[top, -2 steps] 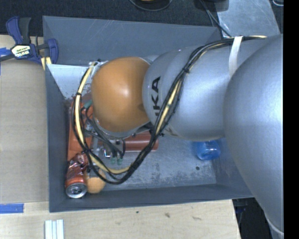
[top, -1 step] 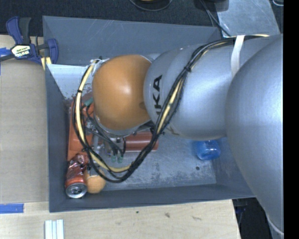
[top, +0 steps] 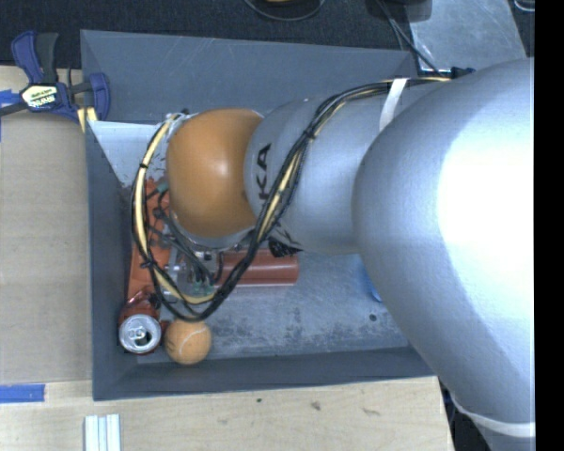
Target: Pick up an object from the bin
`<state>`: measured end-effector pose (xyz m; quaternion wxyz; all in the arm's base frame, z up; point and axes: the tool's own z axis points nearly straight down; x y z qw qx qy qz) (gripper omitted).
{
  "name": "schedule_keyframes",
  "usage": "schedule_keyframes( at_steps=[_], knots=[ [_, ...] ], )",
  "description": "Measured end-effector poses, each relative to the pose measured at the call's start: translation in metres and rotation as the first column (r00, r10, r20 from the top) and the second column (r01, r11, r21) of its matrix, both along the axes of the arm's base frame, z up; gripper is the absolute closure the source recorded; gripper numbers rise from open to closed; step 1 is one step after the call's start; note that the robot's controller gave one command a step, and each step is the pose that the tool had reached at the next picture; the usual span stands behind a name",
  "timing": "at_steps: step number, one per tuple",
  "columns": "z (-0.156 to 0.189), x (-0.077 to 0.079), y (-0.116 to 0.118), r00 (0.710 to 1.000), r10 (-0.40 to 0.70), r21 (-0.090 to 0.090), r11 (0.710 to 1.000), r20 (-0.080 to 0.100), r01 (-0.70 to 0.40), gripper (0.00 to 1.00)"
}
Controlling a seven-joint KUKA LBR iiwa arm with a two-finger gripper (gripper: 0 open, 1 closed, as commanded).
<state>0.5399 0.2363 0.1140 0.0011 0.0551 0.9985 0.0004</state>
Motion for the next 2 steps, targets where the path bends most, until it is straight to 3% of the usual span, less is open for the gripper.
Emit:
schedule_keyframes(
  at_steps=[1,2],
  knots=[
    [-0.025,0.0046,0.0042,0.997,0.079,-0.001,0.997,0.0,-0.079,0.0],
    [-0.0179,0.0064,0.0024,0.975,-0.224,-0.009,0.975,-0.005,0.224,1.0]
  ],
)
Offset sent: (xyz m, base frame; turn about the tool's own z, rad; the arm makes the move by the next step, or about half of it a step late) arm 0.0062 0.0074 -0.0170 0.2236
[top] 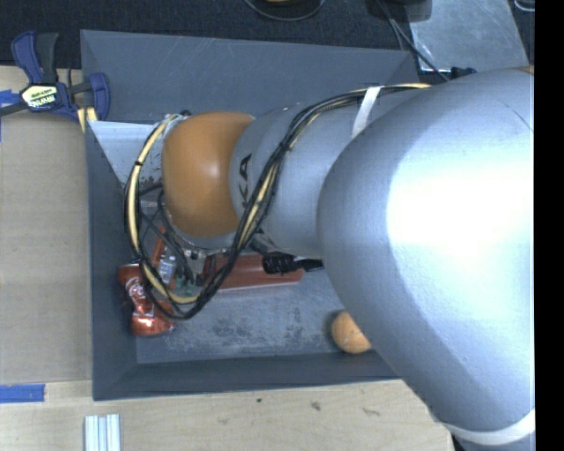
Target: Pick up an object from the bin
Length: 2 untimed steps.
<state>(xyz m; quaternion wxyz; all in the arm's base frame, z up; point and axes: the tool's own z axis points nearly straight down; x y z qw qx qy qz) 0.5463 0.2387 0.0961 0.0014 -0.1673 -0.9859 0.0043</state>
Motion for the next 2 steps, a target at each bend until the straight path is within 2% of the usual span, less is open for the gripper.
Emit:
schedule_keyframes(
  at_steps=[1,2],
  knots=[
    [0.0,0.0,0.001,1.0,-0.001,0.002,1.0,0.001,0.001,1.0],
    [0.091,-0.017,-0.006,1.0,-0.008,0.002,1.0,0.0,0.008,1.0]
  ],
)
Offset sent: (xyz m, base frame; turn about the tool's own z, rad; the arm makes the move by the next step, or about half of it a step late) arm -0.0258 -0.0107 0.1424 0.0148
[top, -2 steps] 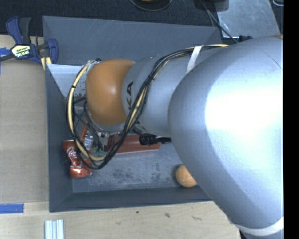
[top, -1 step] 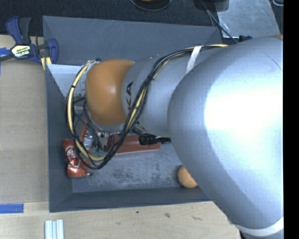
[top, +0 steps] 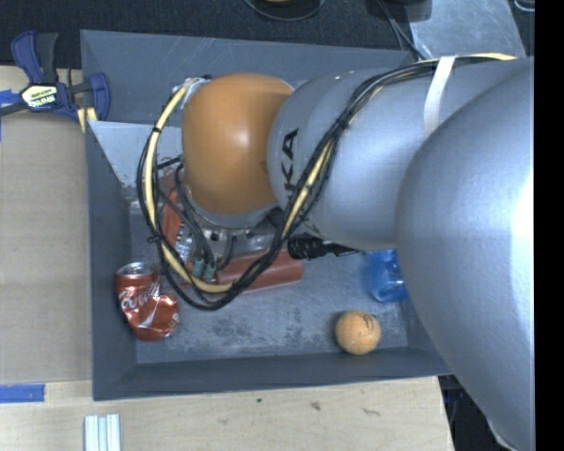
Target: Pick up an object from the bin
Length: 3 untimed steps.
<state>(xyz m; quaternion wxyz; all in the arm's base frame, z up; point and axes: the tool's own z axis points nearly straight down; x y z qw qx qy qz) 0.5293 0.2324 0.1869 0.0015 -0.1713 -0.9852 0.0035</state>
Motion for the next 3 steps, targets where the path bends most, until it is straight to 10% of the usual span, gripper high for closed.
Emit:
schedule_keyframes(
  at_steps=[1,2,3],
  knots=[
    [0.015,-0.003,-0.01,0.996,-0.087,0.002,0.996,0.006,0.087,1.0],
    [-0.063,0.029,-0.078,0.999,-0.053,-0.003,0.999,-0.003,0.053,1.0],
    [-0.053,0.026,-0.052,0.992,-0.124,0.002,0.992,0.008,0.124,1.0]
  ],
)
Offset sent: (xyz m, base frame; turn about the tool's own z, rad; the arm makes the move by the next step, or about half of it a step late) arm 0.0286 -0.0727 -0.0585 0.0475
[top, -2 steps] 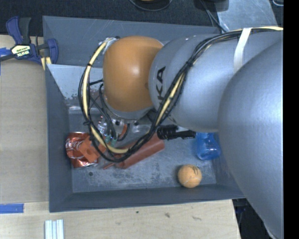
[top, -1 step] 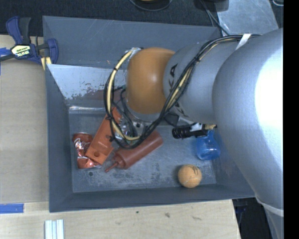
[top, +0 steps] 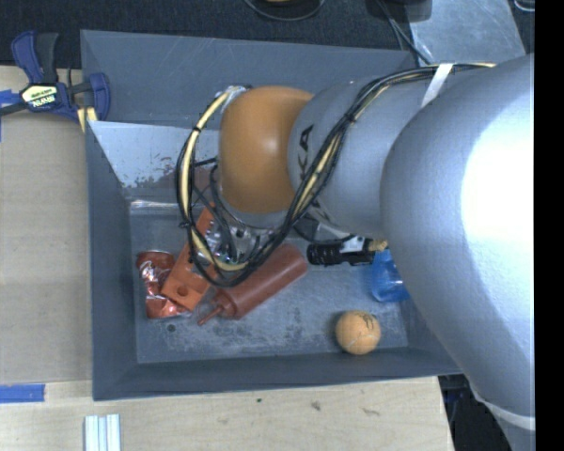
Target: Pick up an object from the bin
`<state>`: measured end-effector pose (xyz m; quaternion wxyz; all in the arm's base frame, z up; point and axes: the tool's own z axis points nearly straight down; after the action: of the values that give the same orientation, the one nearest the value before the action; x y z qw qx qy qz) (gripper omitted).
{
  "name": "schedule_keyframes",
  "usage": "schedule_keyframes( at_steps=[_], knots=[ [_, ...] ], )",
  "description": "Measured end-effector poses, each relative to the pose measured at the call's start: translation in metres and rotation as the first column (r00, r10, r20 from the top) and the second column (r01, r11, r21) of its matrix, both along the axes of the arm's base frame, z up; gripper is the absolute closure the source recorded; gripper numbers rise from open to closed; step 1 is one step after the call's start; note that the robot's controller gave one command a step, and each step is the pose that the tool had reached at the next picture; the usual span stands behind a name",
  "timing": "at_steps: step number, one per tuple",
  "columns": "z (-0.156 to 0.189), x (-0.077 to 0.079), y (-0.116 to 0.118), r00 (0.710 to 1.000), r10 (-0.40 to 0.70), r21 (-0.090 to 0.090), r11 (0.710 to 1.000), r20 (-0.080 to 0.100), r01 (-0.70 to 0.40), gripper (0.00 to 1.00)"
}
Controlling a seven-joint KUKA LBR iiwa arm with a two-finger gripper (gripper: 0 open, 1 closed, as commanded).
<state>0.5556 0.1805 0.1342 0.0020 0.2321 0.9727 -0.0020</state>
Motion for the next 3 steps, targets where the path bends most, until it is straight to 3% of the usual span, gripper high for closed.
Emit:
schedule_keyframes(
  at_steps=[1,2,3],
  knots=[
    [-0.059,-0.003,0.004,1.0,-0.011,-0.002,1.0,-0.004,0.011,1.0],
    [-0.064,-0.002,0.005,1.0,-0.012,0.0,1.0,0.003,0.012,1.0],
    [-0.063,0.056,0.032,0.99,0.14,-0.006,0.99,-0.01,-0.14,1.0]
  ],
)
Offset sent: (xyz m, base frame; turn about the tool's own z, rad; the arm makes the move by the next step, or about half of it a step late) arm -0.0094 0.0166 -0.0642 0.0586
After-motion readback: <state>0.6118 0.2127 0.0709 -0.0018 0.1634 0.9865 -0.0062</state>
